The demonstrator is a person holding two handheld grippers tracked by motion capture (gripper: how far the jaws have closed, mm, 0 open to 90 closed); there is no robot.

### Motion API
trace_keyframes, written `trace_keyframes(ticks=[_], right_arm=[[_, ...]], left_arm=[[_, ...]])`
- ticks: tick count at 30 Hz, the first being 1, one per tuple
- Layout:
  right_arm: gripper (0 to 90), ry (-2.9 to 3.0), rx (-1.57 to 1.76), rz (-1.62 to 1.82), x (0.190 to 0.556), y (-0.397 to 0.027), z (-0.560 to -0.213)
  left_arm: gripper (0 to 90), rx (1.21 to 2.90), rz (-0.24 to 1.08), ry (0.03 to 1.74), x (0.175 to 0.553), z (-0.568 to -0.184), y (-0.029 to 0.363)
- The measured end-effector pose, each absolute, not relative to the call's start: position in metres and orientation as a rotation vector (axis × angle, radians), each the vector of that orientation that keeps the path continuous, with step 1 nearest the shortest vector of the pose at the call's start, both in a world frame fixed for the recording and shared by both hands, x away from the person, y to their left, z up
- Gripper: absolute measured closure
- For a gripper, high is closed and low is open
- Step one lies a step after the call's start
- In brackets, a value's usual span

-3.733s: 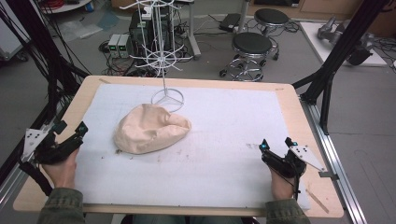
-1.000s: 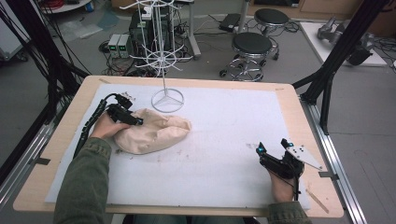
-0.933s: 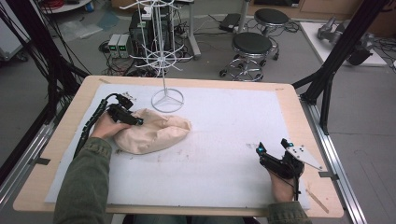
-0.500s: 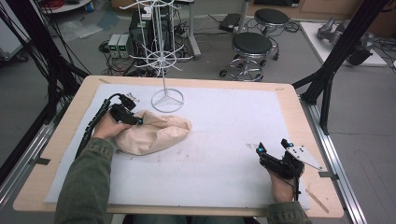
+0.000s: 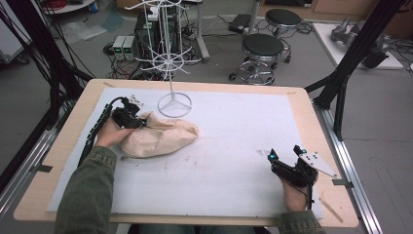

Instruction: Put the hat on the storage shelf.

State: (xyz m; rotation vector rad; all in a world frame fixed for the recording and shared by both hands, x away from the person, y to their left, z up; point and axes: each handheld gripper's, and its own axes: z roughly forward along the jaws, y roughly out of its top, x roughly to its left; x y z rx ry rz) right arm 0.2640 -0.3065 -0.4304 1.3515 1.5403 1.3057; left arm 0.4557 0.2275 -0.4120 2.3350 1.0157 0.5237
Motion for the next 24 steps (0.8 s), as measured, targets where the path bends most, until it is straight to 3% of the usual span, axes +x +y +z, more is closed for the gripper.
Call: trace_keyframes(ticks=[24], right_arm=[[9.7,1.526,1.359,1.320,0.263,-0.308,-0.430]], left_arm=[[77.3,2.036,0.662,1.005,0.419,-0.378,0.249]])
